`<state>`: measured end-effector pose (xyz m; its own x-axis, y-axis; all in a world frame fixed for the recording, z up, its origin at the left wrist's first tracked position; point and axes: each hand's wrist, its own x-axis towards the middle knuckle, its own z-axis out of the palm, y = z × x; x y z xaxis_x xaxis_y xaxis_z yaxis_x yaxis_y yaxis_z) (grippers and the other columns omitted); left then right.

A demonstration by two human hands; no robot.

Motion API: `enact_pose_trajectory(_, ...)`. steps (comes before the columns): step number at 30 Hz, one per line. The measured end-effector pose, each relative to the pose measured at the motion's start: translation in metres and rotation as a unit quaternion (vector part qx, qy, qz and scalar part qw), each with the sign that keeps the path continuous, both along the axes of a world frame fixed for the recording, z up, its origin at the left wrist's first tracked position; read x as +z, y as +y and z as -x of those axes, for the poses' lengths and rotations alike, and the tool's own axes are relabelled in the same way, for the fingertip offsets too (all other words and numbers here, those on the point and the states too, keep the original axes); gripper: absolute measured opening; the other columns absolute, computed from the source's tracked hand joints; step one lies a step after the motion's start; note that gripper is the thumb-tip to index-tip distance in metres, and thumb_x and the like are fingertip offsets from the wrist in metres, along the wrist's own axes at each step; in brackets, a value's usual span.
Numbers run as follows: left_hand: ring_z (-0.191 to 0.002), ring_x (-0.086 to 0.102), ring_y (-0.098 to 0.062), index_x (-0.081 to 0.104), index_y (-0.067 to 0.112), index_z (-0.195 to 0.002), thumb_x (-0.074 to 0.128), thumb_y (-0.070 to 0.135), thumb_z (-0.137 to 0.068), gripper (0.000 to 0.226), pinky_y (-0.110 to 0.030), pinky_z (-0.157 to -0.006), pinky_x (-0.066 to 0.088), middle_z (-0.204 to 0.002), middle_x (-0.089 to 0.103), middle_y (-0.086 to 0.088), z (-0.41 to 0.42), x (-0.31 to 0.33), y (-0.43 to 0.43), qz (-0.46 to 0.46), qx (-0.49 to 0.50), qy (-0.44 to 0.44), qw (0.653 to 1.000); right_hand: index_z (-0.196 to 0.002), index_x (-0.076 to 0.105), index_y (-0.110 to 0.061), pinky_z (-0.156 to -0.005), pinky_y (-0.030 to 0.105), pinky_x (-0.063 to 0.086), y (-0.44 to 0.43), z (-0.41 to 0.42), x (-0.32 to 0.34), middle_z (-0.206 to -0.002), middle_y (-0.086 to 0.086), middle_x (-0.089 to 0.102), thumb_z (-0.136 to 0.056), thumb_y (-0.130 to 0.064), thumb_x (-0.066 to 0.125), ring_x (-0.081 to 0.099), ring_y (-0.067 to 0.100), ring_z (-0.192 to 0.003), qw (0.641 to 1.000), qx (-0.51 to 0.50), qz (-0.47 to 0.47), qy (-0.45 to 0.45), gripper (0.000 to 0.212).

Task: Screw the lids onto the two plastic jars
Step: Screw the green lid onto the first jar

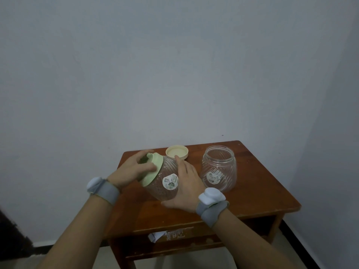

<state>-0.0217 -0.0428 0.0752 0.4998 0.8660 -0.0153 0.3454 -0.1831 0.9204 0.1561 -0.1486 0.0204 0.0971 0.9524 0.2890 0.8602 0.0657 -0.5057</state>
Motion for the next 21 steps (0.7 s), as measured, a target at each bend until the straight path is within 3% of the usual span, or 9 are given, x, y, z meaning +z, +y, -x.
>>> enact_pose_trajectory(2,-0.134,0.053,-0.032,0.054,0.036,-0.141,0.077,0.055,-0.052,0.094,-0.053,-0.108,0.050,-0.147,0.053,-0.005,0.006,0.003,-0.001,0.010,-0.039,0.005,0.999,-0.164,0.003,-0.017,-0.127,0.040,0.024,-0.001,0.001,0.003,-0.164,0.005,0.026,-0.062,-0.058,0.092,0.022,0.027,-0.153,1.000,0.001,0.012,-0.010,0.142)
enact_pose_trajectory(4,-0.146,0.040,-0.034,0.045,0.043,-0.150,0.064,0.089,-0.058,0.104,-0.057,-0.119,0.037,-0.160,0.039,-0.005,0.003,0.000,-0.004,0.005,-0.004,0.069,0.998,-0.163,0.005,-0.017,-0.126,0.041,0.026,-0.002,0.002,0.005,-0.163,0.004,0.027,-0.061,-0.059,0.092,0.024,0.027,-0.152,1.000,-0.009,0.015,-0.005,0.140)
enact_pose_trajectory(6,-0.143,0.044,-0.038,0.050,0.023,-0.152,0.036,0.107,-0.059,0.126,-0.052,-0.116,0.038,-0.157,0.045,-0.015,-0.001,0.000,-0.008,-0.001,0.090,0.163,0.982,-0.163,0.007,-0.019,-0.124,0.041,0.029,0.000,0.006,0.006,-0.161,0.004,0.029,-0.060,-0.060,0.092,0.026,0.027,-0.150,1.000,-0.019,0.016,0.006,0.139)
enact_pose_trajectory(8,-0.105,0.066,-0.035,0.070,0.002,-0.116,0.043,0.099,-0.068,0.112,-0.038,-0.082,0.048,-0.118,0.070,-0.019,-0.002,0.001,-0.009,0.008,0.120,0.155,0.981,-0.162,0.009,-0.019,-0.124,0.042,0.030,0.001,0.009,0.006,-0.160,0.004,0.029,-0.059,-0.061,0.092,0.028,0.028,-0.150,1.000,-0.024,0.017,0.006,0.139)
enact_pose_trajectory(10,-0.074,0.057,-0.027,0.068,0.010,-0.083,0.063,0.073,-0.065,0.066,-0.031,-0.066,0.039,-0.080,0.064,-0.006,-0.003,0.008,-0.012,0.009,0.074,0.076,0.994,-0.162,0.008,-0.018,-0.124,0.042,0.029,0.001,0.008,0.007,-0.161,0.005,0.029,-0.059,-0.062,0.091,0.027,0.028,-0.150,0.999,-0.024,0.022,-0.007,0.139)
enact_pose_trajectory(13,-0.096,0.064,-0.028,0.072,0.019,-0.101,0.065,0.056,-0.054,0.061,-0.037,-0.077,0.047,-0.112,0.071,-0.012,0.001,0.012,-0.008,0.020,0.041,-0.011,0.999,-0.163,0.007,-0.018,-0.124,0.040,0.028,-0.001,0.007,0.006,-0.162,0.004,0.028,-0.060,-0.063,0.090,0.026,0.027,-0.151,0.999,-0.025,0.023,-0.014,0.140)
enact_pose_trajectory(16,-0.129,0.056,-0.031,0.063,0.029,-0.136,0.046,0.100,-0.060,0.105,-0.050,-0.107,0.047,-0.150,0.053,-0.014,-0.003,0.005,-0.004,0.014,0.097,0.103,0.990,-0.162,0.009,-0.017,-0.124,0.040,0.028,-0.001,0.010,0.005,-0.161,0.005,0.028,-0.059,-0.063,0.090,0.027,0.028,-0.150,0.999,-0.032,0.015,-0.012,0.139)
enact_pose_trajectory(18,-0.129,0.059,-0.033,0.058,0.018,-0.142,0.043,0.110,-0.047,0.133,-0.050,-0.111,0.046,-0.145,0.060,-0.013,-0.005,0.002,-0.003,0.020,0.120,0.149,0.981,-0.162,0.009,-0.016,-0.125,0.041,0.028,0.000,0.012,0.006,-0.161,0.005,0.028,-0.059,-0.062,0.090,0.027,0.028,-0.150,0.999,-0.025,0.014,-0.024,0.139)
enact_pose_trajectory(21,-0.121,0.060,-0.027,0.052,0.016,-0.140,0.069,0.080,-0.055,0.108,-0.042,-0.103,0.051,-0.139,0.058,-0.008,-0.003,0.006,-0.007,-0.025,0.085,0.089,0.992,-0.163,0.008,-0.016,-0.125,0.042,0.028,0.001,0.012,0.007,-0.162,0.006,0.028,-0.060,-0.061,0.091,0.026,0.028,-0.151,0.999,-0.015,0.018,-0.032,0.140)
